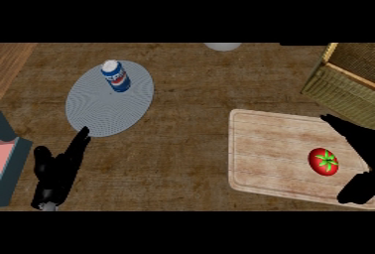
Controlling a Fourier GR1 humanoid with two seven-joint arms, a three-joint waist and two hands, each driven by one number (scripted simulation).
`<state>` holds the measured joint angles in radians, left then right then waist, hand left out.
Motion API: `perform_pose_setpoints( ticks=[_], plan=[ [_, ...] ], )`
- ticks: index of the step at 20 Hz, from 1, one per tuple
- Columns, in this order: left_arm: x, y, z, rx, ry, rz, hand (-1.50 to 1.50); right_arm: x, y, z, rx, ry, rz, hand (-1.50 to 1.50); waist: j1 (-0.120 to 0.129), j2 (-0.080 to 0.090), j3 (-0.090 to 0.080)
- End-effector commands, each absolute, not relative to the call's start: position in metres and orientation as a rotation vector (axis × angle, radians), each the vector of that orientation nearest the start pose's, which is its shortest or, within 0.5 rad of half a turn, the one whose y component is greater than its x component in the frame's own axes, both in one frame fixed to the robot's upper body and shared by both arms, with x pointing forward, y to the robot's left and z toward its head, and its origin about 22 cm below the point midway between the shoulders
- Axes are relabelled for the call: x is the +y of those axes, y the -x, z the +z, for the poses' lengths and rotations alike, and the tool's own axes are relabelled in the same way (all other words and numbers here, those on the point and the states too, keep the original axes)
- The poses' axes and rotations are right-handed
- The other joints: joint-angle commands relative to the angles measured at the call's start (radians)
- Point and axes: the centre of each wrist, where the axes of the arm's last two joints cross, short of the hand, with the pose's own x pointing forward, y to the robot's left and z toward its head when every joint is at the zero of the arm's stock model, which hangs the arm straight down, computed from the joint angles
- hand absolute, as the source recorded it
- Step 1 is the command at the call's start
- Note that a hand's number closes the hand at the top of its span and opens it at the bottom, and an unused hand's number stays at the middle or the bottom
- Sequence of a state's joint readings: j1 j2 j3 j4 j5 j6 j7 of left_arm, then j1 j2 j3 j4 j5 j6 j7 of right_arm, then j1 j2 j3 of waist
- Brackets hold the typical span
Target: Pick the tomato from the cutting board and place it in the basket
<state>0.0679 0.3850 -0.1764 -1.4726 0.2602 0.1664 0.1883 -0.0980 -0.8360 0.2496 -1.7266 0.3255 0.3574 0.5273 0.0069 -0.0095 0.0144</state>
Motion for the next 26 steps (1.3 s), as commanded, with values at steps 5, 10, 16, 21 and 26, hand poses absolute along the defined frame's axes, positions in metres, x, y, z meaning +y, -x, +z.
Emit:
perform_pose_setpoints(
  ticks=[5, 10, 16, 21, 26],
  plan=[
    [0.297, -0.192, -0.049, -1.030, -0.164, -0.024, 0.00, -0.313, -0.259, 0.086, -0.790, 0.732, 1.160, -1.50, 0.003, 0.012, -0.015],
    [0.286, -0.187, -0.064, -1.020, -0.144, -0.024, 0.00, -0.309, -0.260, 0.091, -0.853, 0.742, 1.164, -1.50, -0.006, 0.011, -0.015],
    [0.282, -0.200, -0.057, -1.002, -0.152, -0.030, 0.00, -0.324, -0.262, 0.077, -0.836, 0.741, 1.160, -1.50, -0.011, 0.012, -0.014],
    [0.299, -0.195, -0.049, -1.028, -0.170, -0.029, 0.00, -0.309, -0.260, 0.087, -0.891, 0.803, 1.272, 1.50, -0.007, 0.009, -0.015],
    [0.287, -0.200, -0.061, -1.020, -0.168, -0.037, 0.00, -0.321, -0.257, 0.071, -0.913, 0.834, 1.307, 1.50, -0.014, 0.011, -0.015]
  ],
)
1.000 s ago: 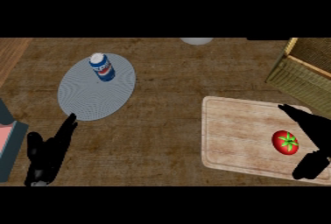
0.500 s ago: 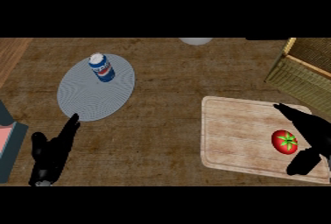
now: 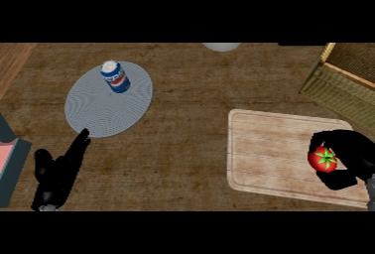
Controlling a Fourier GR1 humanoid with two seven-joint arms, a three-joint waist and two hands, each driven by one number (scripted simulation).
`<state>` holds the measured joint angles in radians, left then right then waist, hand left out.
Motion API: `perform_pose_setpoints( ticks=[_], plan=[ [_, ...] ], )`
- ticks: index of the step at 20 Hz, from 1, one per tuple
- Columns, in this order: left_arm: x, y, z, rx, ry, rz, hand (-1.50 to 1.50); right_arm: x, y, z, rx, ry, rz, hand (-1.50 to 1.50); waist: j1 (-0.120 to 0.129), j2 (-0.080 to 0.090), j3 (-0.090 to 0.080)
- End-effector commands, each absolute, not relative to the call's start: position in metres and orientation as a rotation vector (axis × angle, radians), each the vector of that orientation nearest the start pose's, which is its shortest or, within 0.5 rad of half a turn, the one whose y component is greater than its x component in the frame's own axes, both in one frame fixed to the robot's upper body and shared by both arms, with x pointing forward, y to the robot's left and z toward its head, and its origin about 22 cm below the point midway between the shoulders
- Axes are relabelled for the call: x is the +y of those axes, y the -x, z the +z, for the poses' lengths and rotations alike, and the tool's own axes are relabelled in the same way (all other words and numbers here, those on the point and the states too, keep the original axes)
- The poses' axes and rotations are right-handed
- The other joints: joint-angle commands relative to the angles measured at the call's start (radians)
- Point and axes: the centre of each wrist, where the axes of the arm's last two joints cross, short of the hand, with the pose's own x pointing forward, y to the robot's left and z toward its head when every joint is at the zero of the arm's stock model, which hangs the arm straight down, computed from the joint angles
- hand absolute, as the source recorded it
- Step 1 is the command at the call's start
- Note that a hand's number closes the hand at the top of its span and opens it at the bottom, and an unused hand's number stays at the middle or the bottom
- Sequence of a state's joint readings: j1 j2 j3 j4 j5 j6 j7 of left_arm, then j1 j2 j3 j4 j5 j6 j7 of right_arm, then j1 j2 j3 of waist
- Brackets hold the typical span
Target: Pick the tomato from the cutting board and place it in the basket
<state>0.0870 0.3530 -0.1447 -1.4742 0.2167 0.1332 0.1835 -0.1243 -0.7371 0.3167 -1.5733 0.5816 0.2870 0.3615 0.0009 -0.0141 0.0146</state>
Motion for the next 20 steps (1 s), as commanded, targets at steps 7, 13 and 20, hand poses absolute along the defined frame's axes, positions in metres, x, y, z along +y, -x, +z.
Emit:
perform_pose_setpoints(
  ticks=[7, 13, 20],
  plan=[
    [0.289, -0.196, -0.049, -1.031, -0.145, -0.063, 0.00, -0.254, -0.306, 0.077, -0.797, 0.940, 1.088, 1.50, 0.044, 0.023, -0.018],
    [0.279, -0.210, -0.044, -1.050, -0.121, -0.099, 0.00, -0.180, -0.357, 0.130, -0.708, 1.102, 0.794, 1.50, 0.077, 0.030, -0.020],
    [0.283, -0.213, -0.038, -1.061, -0.126, -0.077, 0.00, -0.145, -0.370, 0.222, -1.180, 1.001, 0.197, 1.50, 0.052, 0.022, -0.014]
  ],
)
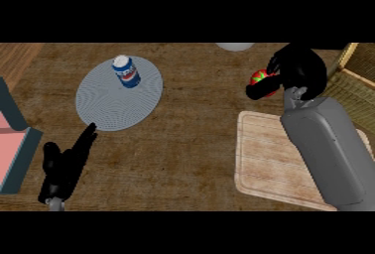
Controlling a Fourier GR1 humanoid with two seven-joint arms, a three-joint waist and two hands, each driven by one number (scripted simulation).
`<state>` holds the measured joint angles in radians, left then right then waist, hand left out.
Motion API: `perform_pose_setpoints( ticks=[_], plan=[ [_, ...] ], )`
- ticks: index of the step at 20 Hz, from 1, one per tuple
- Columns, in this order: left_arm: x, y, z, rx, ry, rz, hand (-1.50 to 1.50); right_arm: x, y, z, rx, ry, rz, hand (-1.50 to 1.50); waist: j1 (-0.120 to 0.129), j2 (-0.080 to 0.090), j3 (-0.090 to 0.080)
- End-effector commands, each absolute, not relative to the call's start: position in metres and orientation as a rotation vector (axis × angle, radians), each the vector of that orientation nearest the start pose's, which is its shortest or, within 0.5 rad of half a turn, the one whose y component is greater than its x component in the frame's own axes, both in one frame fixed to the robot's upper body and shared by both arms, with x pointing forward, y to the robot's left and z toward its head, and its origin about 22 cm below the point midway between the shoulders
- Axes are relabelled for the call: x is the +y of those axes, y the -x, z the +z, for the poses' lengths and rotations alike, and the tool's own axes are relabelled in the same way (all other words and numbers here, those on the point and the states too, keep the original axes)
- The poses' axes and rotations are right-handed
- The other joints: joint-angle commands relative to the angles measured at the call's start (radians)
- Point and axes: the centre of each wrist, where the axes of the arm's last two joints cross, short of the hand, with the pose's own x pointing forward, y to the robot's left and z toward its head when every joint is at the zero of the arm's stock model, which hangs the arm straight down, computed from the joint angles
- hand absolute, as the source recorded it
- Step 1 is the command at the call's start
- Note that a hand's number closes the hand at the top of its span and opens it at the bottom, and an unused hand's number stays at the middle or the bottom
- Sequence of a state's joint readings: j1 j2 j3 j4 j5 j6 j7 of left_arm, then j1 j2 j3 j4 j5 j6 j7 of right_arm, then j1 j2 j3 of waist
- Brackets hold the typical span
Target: Pick the tomato from the cutting board and place it in the basket
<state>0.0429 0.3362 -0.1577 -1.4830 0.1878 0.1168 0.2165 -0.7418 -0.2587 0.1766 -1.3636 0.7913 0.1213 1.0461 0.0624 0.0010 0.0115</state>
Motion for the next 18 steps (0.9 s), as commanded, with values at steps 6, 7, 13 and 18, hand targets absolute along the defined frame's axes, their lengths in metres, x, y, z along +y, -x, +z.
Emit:
perform_pose_setpoints(
  ticks=[6, 7, 13, 18],
  plan=[
    [0.279, -0.203, -0.044, -1.024, -0.127, -0.067, 0.00, -0.144, -0.372, 0.302, -1.374, 1.174, -0.056, 1.50, -0.027, 0.002, -0.014],
    [0.286, -0.211, -0.042, -1.023, -0.145, -0.051, 0.00, -0.137, -0.370, 0.310, -1.390, 1.164, -0.076, 1.50, -0.037, 0.003, -0.014],
    [0.292, -0.202, -0.047, -1.017, -0.158, -0.039, 0.00, -0.180, -0.378, 0.375, -1.296, 1.309, -0.177, 1.50, -0.050, 0.000, -0.014],
    [0.300, -0.199, -0.045, -1.014, -0.152, -0.057, 0.00, -0.188, -0.386, 0.395, -1.280, 1.343, -0.253, 1.50, -0.046, 0.003, -0.013]
  ],
)
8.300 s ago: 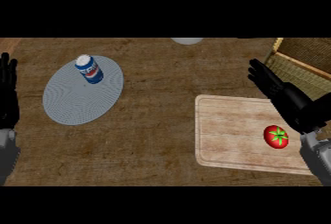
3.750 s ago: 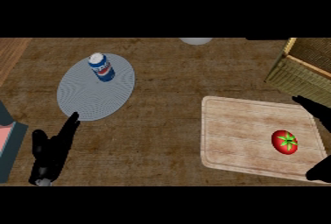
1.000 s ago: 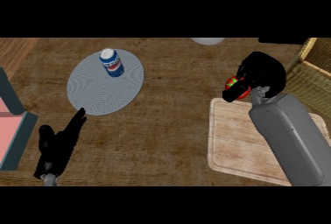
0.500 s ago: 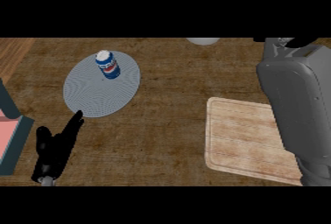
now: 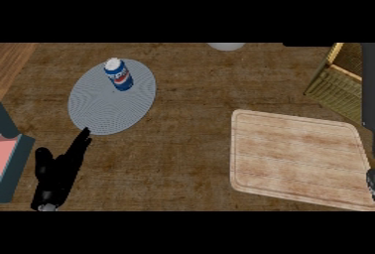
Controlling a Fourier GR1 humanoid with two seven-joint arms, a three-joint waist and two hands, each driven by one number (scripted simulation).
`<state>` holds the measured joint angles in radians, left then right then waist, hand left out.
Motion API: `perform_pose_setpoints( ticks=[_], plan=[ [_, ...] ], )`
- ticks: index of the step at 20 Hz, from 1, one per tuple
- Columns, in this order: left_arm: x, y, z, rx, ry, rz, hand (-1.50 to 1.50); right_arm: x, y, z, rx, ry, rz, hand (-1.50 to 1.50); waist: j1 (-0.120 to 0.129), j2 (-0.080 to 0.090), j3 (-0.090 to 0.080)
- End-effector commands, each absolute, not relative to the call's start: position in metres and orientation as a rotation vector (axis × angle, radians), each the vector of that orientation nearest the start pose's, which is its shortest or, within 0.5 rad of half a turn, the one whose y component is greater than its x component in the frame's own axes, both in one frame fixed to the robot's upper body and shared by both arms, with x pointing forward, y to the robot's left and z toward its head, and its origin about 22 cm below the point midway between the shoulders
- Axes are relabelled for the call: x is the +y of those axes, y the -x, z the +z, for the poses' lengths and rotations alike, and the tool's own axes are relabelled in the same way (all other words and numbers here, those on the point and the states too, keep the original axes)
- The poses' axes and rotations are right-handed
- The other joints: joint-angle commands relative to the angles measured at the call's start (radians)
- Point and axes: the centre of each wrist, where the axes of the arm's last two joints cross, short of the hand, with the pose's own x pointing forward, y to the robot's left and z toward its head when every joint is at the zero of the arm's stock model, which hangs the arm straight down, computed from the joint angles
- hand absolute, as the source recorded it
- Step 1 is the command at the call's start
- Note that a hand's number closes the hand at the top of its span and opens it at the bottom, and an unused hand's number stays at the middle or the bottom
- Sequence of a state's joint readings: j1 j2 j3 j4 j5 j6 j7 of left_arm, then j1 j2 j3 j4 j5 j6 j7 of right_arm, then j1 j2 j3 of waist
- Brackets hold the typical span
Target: Pick the tomato from the cutting board and place it in the basket
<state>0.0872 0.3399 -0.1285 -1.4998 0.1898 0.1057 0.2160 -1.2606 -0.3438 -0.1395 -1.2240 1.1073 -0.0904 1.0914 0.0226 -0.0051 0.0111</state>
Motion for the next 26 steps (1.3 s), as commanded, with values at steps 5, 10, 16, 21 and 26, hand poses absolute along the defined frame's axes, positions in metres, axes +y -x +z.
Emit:
perform_pose_setpoints(
  ticks=[5, 10, 16, 21, 26],
  plan=[
    [0.290, -0.184, -0.055, -1.004, -0.156, -0.050, 0.00, -0.236, -0.386, 0.422, -1.230, 1.374, -0.291, 1.50, -0.004, 0.009, -0.013],
    [0.292, -0.188, -0.052, -1.021, -0.141, -0.031, 0.00, -0.258, -0.402, 0.400, -1.171, 1.398, -0.274, 1.50, -0.007, 0.011, -0.012],
    [0.297, -0.202, -0.042, -1.001, -0.147, -0.041, 0.00, -0.311, -0.407, 0.385, -1.159, 1.418, -0.259, 1.50, -0.011, 0.014, -0.011],
    [0.302, -0.186, -0.057, -1.014, -0.138, -0.032, 0.00, -0.342, -0.412, 0.366, -1.138, 1.354, -0.307, 1.50, 0.002, 0.018, -0.011],
    [0.292, -0.202, -0.053, -1.023, -0.165, -0.040, 0.00, -0.359, -0.411, 0.343, -1.215, 1.217, -0.462, 1.50, -0.018, 0.013, -0.010]
  ],
)
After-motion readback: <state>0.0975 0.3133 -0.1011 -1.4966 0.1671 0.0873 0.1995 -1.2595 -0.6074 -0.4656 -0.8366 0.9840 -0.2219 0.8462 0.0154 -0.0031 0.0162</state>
